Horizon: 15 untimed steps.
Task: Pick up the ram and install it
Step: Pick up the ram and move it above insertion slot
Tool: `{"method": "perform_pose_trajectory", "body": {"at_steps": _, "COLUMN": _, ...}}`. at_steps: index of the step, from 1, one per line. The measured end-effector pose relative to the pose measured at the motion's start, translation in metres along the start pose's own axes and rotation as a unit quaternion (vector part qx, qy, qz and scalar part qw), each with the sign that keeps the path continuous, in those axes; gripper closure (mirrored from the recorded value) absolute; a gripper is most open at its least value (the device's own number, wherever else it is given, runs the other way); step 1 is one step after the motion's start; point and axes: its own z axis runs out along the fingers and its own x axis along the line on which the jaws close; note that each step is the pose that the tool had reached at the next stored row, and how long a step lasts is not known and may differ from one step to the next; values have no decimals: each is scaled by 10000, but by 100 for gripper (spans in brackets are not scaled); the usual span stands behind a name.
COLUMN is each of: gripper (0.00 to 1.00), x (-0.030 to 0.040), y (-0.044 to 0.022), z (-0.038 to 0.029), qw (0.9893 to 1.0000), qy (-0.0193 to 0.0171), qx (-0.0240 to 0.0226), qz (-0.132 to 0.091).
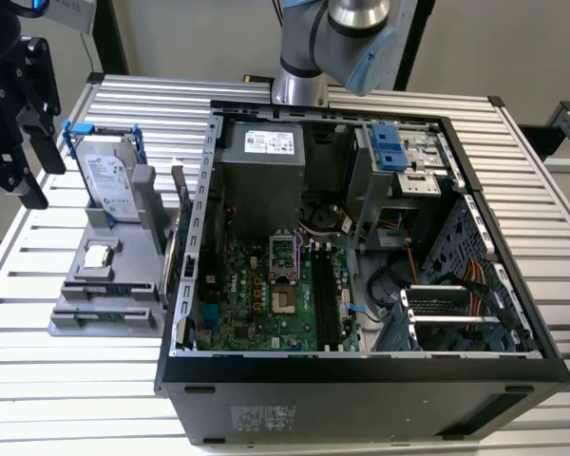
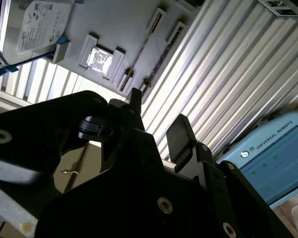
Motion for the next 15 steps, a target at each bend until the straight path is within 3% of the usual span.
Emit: {"method": "perform_pose_trajectory", "body": {"at_steps": 15, "gripper": 0, "x": 0, "y": -1, "z": 68, "qw": 10000, "qy": 1, "qx": -2, "qz": 0}}
